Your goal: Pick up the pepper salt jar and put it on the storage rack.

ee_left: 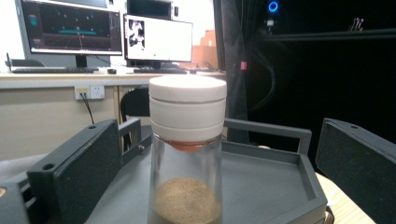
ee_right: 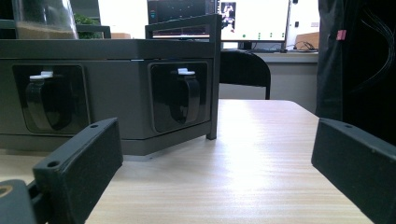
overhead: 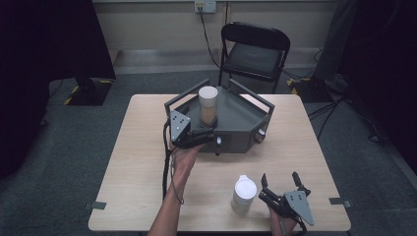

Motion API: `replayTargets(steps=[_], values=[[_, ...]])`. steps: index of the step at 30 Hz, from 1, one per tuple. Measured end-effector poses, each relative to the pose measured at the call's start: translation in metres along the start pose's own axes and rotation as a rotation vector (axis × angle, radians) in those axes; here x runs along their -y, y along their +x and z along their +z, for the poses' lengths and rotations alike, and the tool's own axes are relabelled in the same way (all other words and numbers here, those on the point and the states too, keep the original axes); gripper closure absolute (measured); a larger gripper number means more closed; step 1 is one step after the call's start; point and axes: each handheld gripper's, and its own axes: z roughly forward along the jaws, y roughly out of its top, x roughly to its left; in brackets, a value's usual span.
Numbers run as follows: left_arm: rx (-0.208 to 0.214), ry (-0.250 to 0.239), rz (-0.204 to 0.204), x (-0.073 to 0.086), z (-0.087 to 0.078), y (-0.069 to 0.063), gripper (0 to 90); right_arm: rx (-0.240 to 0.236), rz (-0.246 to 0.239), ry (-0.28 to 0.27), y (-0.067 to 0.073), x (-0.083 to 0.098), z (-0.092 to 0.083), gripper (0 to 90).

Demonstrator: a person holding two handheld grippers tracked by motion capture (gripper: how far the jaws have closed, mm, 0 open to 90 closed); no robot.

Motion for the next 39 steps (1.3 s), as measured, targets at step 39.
replayTargets(steps=[39], values=[[-0.1,-0.046,0.019,0.044,-0.094,0.0,0.0,0.001,-0.001,0.0,0.0,0.0,0.0,0.6]])
